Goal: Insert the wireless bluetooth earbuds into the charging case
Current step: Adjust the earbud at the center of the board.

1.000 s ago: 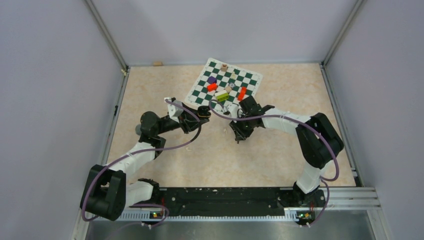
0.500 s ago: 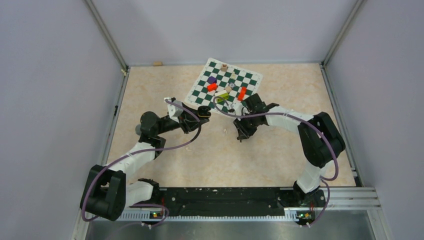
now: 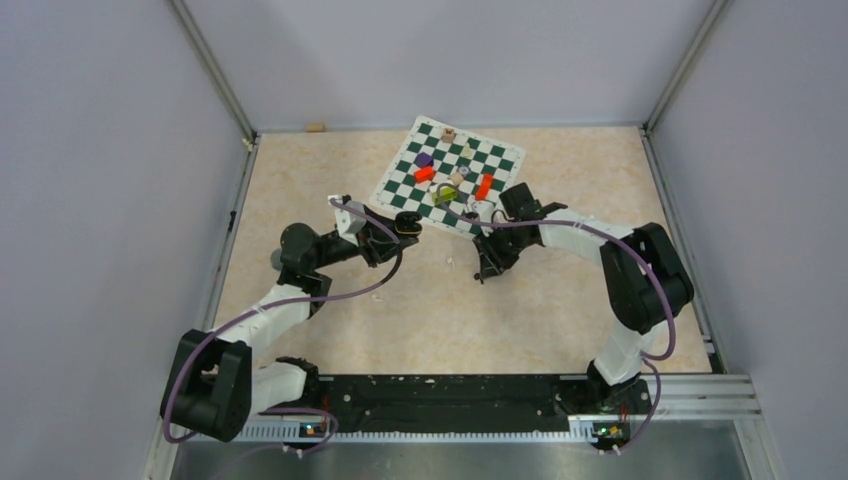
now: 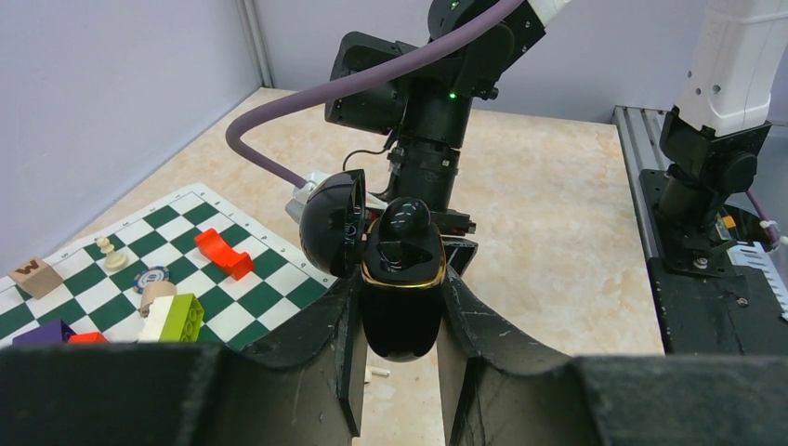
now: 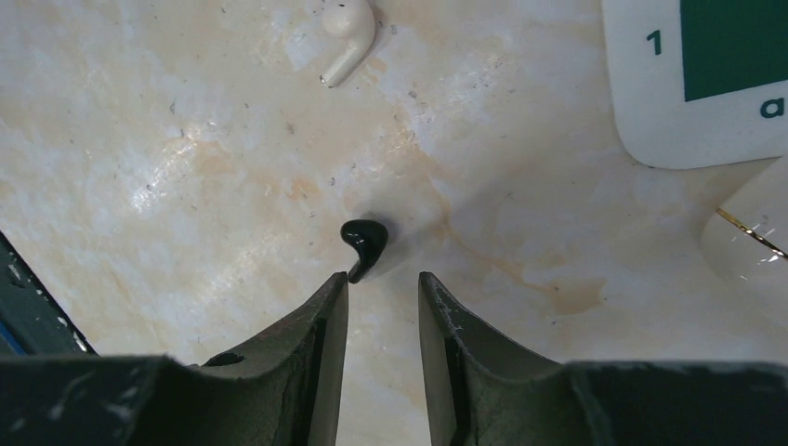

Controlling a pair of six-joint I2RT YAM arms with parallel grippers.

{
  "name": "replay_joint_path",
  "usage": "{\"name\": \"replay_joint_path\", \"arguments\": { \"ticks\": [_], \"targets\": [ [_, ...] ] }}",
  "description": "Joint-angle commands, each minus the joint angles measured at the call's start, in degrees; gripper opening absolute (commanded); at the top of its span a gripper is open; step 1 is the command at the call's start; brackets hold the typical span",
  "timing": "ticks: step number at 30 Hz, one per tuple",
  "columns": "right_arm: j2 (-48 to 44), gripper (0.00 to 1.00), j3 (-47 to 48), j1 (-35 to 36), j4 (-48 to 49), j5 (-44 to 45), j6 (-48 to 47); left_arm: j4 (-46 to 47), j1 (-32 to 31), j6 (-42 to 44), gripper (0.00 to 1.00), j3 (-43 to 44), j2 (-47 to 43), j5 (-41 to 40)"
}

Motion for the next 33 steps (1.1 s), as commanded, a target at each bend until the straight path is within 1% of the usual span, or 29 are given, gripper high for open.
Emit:
{"name": "replay_joint_path", "arguments": {
  "ticks": [1,9,23,33],
  "targets": [
    [-1.1,0.34,0.4,-0.3,1.5,-3.7,1.4,2.9,-0.2,-0.1,0.00,-0.2,-1.7,0.3],
    [1.0,0.35,0.8,-0.3,2.6,-0.3,2.6,3.0,-0.2,0.0,0.00,-0.3,-1.6,0.3],
    [2.0,0.31,1.2,-0.2,2.6,-1.0,3.1,2.9,-0.2,0.2,0.00,-0.3,-1.5,0.2],
    [3.1,0.28,1.6,-0.1,3.0,2.6,3.7,2.9,-0.1,0.2,0.00,-0.3,-1.5,0.3]
  ]
}}
